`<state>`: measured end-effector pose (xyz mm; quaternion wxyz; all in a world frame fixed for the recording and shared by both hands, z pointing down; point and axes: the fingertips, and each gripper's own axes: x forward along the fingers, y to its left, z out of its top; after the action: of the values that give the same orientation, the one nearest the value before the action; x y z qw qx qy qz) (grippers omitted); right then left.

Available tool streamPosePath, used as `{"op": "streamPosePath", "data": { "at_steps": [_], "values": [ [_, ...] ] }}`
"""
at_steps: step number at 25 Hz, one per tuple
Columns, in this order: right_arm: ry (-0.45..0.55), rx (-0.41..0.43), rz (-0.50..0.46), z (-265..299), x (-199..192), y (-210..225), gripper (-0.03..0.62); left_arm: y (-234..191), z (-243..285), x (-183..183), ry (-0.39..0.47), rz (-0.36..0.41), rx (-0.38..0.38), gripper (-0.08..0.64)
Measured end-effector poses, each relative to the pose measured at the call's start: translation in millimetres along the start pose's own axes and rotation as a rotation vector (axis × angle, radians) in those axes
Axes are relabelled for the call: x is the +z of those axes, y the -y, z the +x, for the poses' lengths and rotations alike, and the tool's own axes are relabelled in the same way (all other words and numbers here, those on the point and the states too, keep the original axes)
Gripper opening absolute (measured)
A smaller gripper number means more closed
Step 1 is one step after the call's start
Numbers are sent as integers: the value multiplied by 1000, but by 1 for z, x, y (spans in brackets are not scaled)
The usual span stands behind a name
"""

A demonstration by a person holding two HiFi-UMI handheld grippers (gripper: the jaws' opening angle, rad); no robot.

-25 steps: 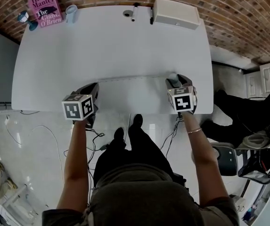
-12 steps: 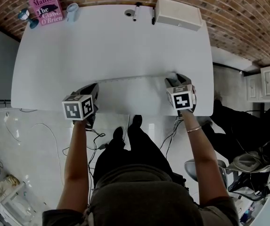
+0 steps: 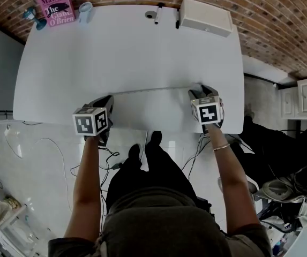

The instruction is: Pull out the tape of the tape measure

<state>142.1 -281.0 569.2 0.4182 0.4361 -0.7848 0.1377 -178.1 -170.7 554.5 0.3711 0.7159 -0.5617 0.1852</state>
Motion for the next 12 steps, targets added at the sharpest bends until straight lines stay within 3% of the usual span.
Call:
{"op": "streamPosePath", "data": {
  "at_steps": [12],
  "values": [
    [-7,0,30,1,-1,1,225,-2,7,-5,-33,-9,9,26]
  ]
}}
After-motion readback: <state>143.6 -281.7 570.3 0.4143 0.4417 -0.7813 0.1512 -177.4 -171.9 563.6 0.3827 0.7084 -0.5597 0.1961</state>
